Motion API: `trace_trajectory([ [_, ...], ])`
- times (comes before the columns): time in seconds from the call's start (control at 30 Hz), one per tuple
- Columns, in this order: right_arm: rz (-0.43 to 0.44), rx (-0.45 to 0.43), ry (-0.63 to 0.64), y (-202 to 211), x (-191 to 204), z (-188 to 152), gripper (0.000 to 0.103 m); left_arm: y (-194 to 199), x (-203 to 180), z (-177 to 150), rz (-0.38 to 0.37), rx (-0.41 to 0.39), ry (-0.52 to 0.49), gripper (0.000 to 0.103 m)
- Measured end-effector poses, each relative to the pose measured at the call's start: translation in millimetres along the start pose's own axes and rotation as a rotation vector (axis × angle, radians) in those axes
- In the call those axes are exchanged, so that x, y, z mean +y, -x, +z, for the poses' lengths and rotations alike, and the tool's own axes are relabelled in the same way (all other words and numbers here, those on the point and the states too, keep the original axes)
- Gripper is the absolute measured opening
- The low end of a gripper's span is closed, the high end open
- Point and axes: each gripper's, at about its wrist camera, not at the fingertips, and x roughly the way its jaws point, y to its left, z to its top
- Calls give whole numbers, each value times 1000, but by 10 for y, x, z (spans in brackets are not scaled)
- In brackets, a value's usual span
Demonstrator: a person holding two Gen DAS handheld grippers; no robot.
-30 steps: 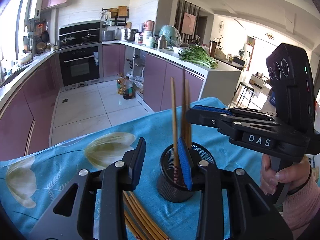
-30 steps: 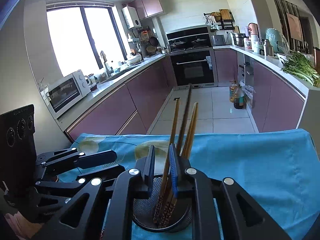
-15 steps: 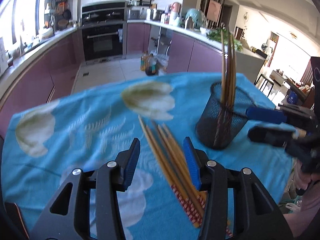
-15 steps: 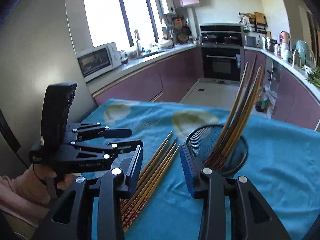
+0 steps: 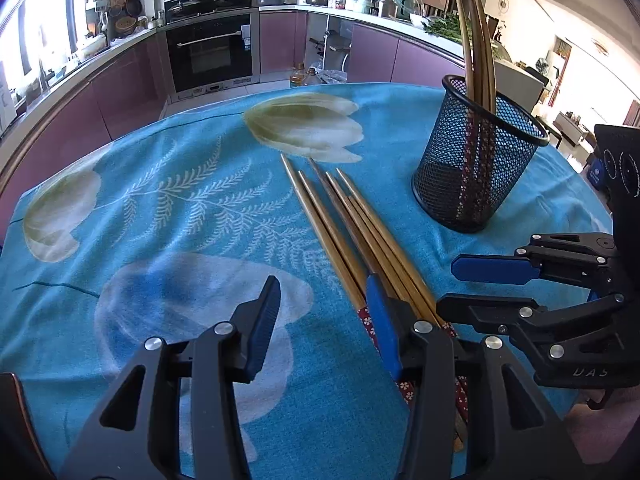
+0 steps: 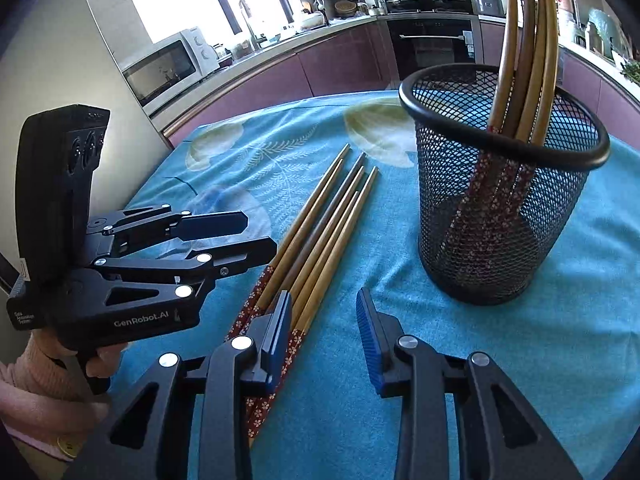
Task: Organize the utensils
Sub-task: 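Open the right gripper to release the chopstick and withdraw, then close the right gripper on another wooden chopstick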
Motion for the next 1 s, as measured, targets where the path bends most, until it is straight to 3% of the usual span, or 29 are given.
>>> trace_trajectory([
  [0.6, -63, 1, 20, -120, 69, 73, 27, -82, -40, 29, 16, 18, -13, 39],
  [0.77, -83, 9, 38, -96, 86, 77, 21, -88, -50, 22, 18, 29, -24, 31],
  [1.0, -118, 17, 37, -133, 79, 111, 20, -144, -23, 41, 34, 46, -17, 33],
])
